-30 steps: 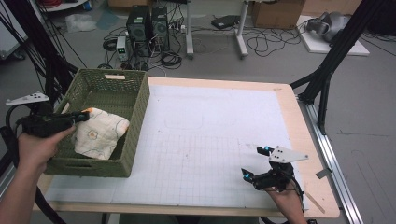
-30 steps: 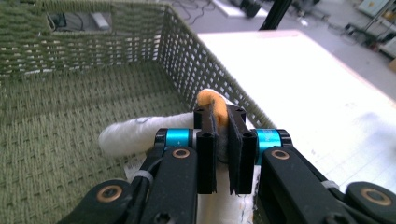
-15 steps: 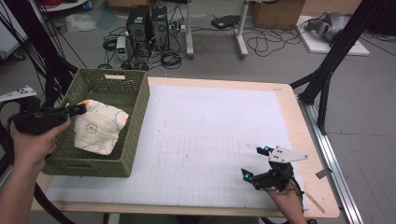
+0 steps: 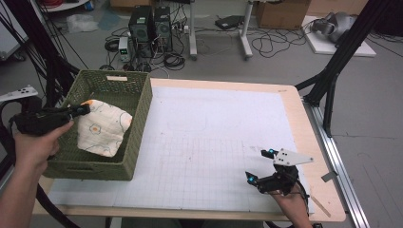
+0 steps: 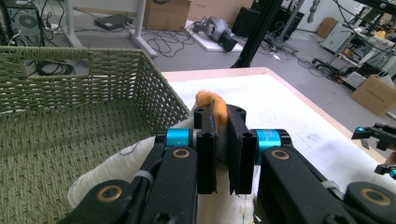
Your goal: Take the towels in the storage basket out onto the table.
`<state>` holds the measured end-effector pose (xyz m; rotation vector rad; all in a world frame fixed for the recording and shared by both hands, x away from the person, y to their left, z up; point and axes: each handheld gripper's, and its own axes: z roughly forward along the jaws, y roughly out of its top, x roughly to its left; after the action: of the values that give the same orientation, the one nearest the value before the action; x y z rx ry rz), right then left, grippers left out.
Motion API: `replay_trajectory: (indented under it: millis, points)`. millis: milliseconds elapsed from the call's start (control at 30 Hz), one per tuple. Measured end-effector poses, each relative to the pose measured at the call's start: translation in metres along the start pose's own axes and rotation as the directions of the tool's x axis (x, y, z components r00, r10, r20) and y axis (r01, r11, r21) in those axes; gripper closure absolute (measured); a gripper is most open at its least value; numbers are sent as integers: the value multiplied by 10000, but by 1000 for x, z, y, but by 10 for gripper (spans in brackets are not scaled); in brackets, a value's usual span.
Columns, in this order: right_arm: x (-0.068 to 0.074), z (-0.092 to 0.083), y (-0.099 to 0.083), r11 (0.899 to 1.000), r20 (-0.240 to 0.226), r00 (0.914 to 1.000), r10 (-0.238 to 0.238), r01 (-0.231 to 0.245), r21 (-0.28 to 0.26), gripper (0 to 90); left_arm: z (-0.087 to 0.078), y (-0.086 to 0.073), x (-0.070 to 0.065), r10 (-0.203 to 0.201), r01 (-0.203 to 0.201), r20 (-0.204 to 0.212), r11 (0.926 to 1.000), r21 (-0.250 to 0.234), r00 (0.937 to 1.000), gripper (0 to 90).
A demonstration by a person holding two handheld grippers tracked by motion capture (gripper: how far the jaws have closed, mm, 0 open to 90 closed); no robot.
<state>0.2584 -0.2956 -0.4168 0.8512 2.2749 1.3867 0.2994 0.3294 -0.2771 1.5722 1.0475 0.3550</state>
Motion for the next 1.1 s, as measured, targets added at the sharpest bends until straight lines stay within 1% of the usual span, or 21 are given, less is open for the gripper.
replay_trajectory:
  millis: [167,300,500,600,900,1100]
  points:
    - [0,0,0,10000,6,10000,-6,6,15,9,-1,2,-3,55,-54,92,10000,-52,9999,832]
    - [0,1,0,10000,32,10000,-42,42,6,9,-1,6,-8,195,-193,151,9997,-138,9997,832]
    - [0,0,0,10000,13,10000,-1,1,-2,9,-1,12,-17,304,-293,400,9992,-269,9987,832]
    - [0,1,0,10000,25,10000,-35,35,7,9,1,16,-22,427,-410,531,9986,-333,9977,832]
    - [0,1,0,10000,-9,10000,-2,2,39,9,5,30,-42,745,-688,1018,9960,-576,9920,832]
    - [0,1,0,10000,-1,10000,-24,24,14,9,12,35,-58,1043,-973,1322,9936,-582,9857,832]
